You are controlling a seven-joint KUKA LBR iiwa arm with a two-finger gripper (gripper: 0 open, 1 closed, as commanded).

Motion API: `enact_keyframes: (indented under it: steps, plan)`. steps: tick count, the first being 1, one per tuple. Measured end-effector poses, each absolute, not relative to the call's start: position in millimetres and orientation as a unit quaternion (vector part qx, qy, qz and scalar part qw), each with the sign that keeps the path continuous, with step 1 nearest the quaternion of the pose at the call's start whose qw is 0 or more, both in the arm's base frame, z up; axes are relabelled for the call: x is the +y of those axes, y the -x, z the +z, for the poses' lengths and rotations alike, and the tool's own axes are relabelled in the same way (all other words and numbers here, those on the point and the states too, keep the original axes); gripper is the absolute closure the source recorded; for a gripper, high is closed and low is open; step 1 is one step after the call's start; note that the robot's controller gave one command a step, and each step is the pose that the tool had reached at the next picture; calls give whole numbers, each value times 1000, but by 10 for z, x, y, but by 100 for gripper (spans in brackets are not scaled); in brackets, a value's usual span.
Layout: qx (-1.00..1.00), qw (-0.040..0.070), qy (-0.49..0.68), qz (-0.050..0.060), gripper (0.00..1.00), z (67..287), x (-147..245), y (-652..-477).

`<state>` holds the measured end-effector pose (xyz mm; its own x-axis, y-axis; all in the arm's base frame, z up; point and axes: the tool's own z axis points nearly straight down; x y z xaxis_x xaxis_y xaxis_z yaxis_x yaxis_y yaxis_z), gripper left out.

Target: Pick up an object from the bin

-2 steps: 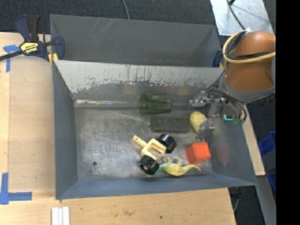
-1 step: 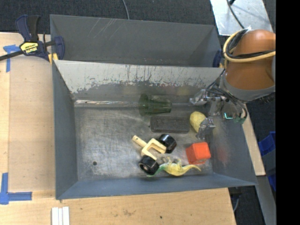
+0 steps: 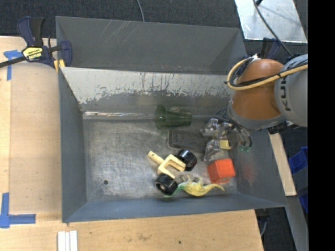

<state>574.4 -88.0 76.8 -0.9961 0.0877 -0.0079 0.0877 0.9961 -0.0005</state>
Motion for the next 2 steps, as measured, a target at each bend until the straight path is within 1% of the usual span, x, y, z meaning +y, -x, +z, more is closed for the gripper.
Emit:
enact_keyframes:
  steps: [1, 2]
  plan:
    - [999, 4, -44, 0, 100, 768, -880, -5745]
    - [1000, 5, -21, -1, 100, 2449, -670, -5651]
